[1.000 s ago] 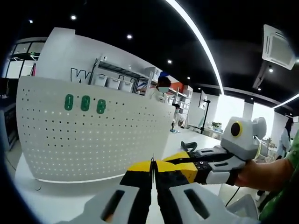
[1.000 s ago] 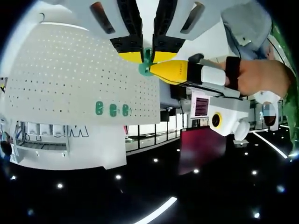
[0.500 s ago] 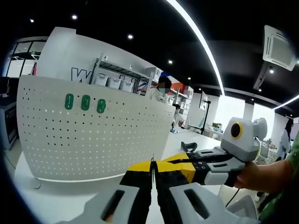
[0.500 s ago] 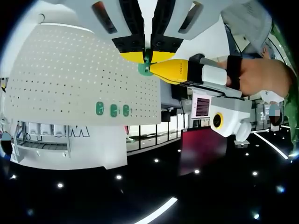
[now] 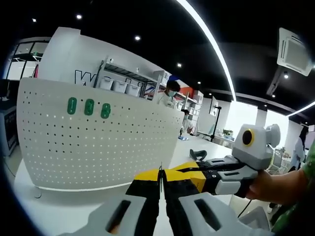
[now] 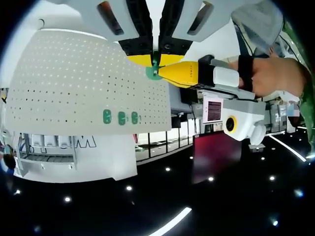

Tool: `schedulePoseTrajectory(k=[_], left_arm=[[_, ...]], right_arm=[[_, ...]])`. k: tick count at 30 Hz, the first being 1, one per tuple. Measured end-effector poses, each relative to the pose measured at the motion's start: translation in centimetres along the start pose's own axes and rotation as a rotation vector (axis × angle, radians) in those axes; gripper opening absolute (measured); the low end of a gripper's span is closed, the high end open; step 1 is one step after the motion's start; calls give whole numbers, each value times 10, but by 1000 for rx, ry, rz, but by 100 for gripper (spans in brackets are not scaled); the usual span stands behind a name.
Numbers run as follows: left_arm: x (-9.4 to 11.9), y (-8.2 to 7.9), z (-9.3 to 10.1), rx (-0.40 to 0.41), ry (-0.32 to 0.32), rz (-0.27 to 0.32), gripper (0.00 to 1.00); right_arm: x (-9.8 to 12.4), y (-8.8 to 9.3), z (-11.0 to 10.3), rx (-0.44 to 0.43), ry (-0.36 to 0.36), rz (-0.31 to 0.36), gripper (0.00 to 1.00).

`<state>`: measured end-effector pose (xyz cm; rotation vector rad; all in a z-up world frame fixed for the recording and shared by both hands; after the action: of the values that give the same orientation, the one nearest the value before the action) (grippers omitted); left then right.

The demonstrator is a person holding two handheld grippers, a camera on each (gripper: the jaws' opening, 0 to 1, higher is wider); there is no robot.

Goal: Insert the hook assembly into the mounting plate slot until the hook locks in place.

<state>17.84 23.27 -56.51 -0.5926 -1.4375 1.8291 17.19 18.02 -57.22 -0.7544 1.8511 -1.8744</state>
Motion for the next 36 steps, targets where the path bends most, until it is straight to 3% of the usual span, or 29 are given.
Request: schedulePoseTrajectory(k=[20, 36], left_arm=[[-3, -1, 2, -7, 18, 0, 10], [-2, -4, 0, -18, 5, 15, 28]], right_arm=[[0, 0, 4, -2, 8, 1, 1], [1, 3, 10, 0, 27, -6, 1]])
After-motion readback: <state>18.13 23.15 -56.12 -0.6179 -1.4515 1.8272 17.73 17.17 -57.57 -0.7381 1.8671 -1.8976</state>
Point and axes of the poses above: the point that each gripper's makers call its tool centre point, and the gripper's own axes: x roughly backward along the fingers, z roughly to its right, y roughly out of its underside, the point moved 3 cm from there along x, roughly backward along the fingers, and after that the axes turned 4 degrees about y, right-handed, at the moved point
